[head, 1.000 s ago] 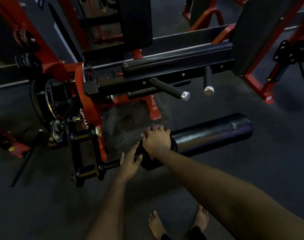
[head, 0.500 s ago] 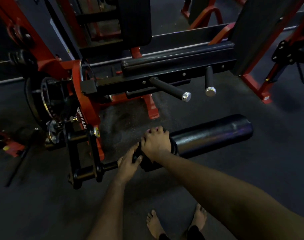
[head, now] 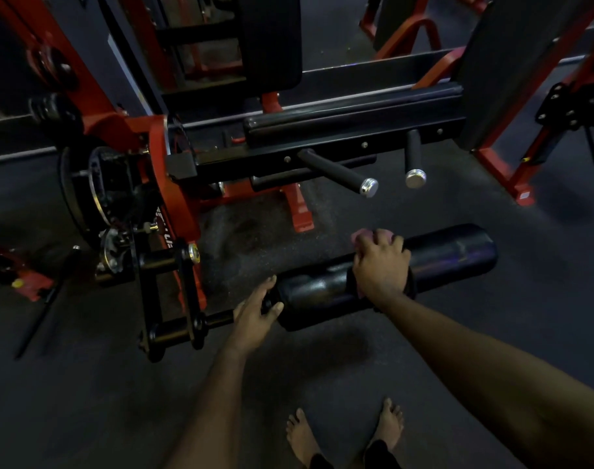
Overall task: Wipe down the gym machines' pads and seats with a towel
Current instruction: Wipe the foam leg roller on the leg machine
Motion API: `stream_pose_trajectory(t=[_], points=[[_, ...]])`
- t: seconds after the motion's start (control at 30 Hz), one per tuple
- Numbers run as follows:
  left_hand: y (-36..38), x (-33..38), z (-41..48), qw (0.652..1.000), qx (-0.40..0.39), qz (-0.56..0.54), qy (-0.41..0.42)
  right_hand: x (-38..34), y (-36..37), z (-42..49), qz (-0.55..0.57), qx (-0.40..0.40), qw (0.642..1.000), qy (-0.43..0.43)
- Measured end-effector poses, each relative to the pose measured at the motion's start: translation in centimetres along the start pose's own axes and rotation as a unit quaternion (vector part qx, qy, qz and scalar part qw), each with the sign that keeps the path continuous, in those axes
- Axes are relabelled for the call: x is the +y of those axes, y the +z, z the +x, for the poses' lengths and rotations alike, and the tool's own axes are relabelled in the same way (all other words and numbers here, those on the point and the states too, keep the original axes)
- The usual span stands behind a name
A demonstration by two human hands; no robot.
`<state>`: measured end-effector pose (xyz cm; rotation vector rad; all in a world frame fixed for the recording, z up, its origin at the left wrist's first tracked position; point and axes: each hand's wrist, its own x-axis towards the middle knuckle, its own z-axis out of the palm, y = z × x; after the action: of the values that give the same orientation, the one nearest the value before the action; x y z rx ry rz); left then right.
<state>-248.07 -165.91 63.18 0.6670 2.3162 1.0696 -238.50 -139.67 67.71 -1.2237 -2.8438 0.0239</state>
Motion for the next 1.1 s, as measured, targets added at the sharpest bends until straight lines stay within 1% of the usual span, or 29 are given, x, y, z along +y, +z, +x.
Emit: stream_pose_trajectory(t=[0.03, 0.07, 0.1, 0.17, 0.2, 0.23, 0.33, 0.4, 0.47, 0.6, 0.67, 0.77, 0.83, 0.9, 1.0, 1.03, 1.1], points=[[0.2, -0.4, -0.2, 1.0, -0.001, 0.011, 0.014, -0.9, -0.2, -0.9, 0.007, 0.006, 1.0, 0.006], [0.5, -0.7, -0.4, 0.999, 0.002, 0.021, 0.028, -1.8, -0.2, -2.1, 0.02, 0.014, 1.0, -0.01], [0.8, -1.1, -0.6, 0.999, 0.005, 0.027, 0.036, -2.8, -0.1, -3.4, 0.04, 0.021, 0.998, -0.046], [1.1, -1.4, -0.8, 0.999, 0.009, 0.033, 0.04, -5.4, 0.2, -5.8, 0.071, 0.01, 0.987, -0.145], [1.3, -1.6, -0.8, 0.998, 0.012, 0.037, 0.043, -7.0, 0.5, -6.4, 0.075, 0.004, 0.98, -0.182], [1.4, -1.8, -0.7, 0.998, 0.013, 0.043, 0.044, -8.5, 0.7, -6.7, 0.074, -0.002, 0.977, -0.199], [1.2, -1.8, -0.5, 0.998, 0.014, 0.053, 0.03, -10.7, 0.5, -5.6, 0.062, -0.018, 0.979, -0.193], [1.0, -1.7, -0.4, 0.998, 0.024, 0.043, 0.036, -8.7, 0.7, -4.4, 0.031, -0.01, 0.979, -0.203], [1.1, -1.6, -0.5, 0.998, 0.027, 0.033, 0.041, -4.2, 0.8, -2.6, 0.01, -0.007, 0.985, -0.169], [1.0, -1.4, -0.8, 0.998, 0.03, 0.034, 0.039, 4.6, 0.2, 0.1, 0.014, 0.024, 0.999, -0.036], [0.9, -1.0, -0.8, 0.998, 0.028, 0.034, 0.035, 5.5, 0.0, 0.5, 0.029, 0.015, 0.999, 0.003], [0.7, -0.6, -0.7, 0.999, 0.025, 0.036, 0.014, 2.7, -0.3, -0.1, 0.027, 0.003, 0.999, 0.035], [0.7, -0.8, -0.4, 0.999, 0.018, 0.048, -0.002, -0.3, -0.3, -1.7, 0.028, 0.012, 1.0, 0.006], [0.6, -1.2, -0.1, 0.998, 0.012, 0.062, -0.004, -3.9, 0.1, -3.8, 0.05, 0.018, 0.997, -0.061], [0.7, -1.4, -0.1, 0.997, 0.014, 0.07, 0.017, -9.7, 0.3, -6.5, 0.066, 0.012, 0.983, -0.169], [0.8, -1.6, 0.0, 0.997, 0.015, 0.071, 0.019, -10.9, 0.3, -6.8, 0.064, 0.004, 0.981, -0.184], [0.9, -1.7, 0.0, 0.997, 0.015, 0.072, 0.021, -11.2, 0.5, -6.3, 0.054, -0.005, 0.98, -0.19]])
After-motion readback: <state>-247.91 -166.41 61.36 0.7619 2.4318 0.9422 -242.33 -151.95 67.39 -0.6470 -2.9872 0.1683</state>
